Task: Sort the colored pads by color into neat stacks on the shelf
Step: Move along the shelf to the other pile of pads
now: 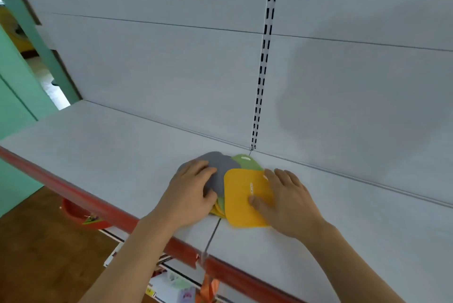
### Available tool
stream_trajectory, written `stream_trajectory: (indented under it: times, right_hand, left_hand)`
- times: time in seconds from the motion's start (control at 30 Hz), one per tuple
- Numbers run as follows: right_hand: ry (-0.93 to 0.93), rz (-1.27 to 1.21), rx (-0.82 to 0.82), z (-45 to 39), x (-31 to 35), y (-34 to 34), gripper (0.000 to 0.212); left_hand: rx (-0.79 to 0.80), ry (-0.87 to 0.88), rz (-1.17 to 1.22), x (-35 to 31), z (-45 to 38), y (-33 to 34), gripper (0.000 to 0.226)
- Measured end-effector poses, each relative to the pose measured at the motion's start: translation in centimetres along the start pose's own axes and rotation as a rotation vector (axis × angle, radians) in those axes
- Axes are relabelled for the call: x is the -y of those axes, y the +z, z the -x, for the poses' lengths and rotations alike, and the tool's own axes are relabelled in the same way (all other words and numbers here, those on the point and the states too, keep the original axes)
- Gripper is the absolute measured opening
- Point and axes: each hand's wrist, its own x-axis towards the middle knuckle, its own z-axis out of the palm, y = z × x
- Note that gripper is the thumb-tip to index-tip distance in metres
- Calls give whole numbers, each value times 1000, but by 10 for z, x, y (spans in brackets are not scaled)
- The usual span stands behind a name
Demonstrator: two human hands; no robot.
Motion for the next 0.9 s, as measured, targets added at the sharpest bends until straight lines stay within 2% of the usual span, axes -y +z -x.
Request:
stream_trajectory:
  times: [0.1, 0.2, 0.27, 0.33, 0.4, 0.5, 0.6, 0.7, 0.77, 0.83, 0.9]
  right_hand:
    - [66, -66, -19, -1, 8, 2, 92]
    - [154, -220, -53, 3, 16, 3, 83]
    - [230, -317, -135, 7, 20, 1, 78]
    - [281, -310, -258, 12, 24, 1, 70]
    - [288, -271, -339, 18, 28, 3, 65]
    - [344, -326, -344, 26, 33, 5, 59]
    - [442, -288, -296, 28, 34, 6, 20]
    - [450, -324, -252, 31, 31, 5, 23]
    - [421, -380, -251, 35, 29, 6, 18]
    - [409, -465, -273, 42, 27, 7, 25]
    - [424, -570, -318, 47, 26, 7, 31]
  left_hand:
    - [109, 133, -39, 15, -12, -7, 76]
    - [168, 198, -104, 24, -20, -4, 93]
    - [188, 225, -129, 26, -23, -2, 104]
    - [186, 261, -155, 28, -26, -2, 106]
    - [125, 311, -142, 29, -27, -4, 96]
    - [3, 396, -81, 27, -25, -12, 73]
    - [-53, 405, 6, 25, -23, -15, 52]
    - [-27, 333, 86, 21, -28, -15, 30]
    - [-1, 323, 41, 21, -29, -10, 38]
    - [-31, 356, -31, 22, -29, -3, 45]
    - [-96, 372, -27, 25, -29, 0, 36]
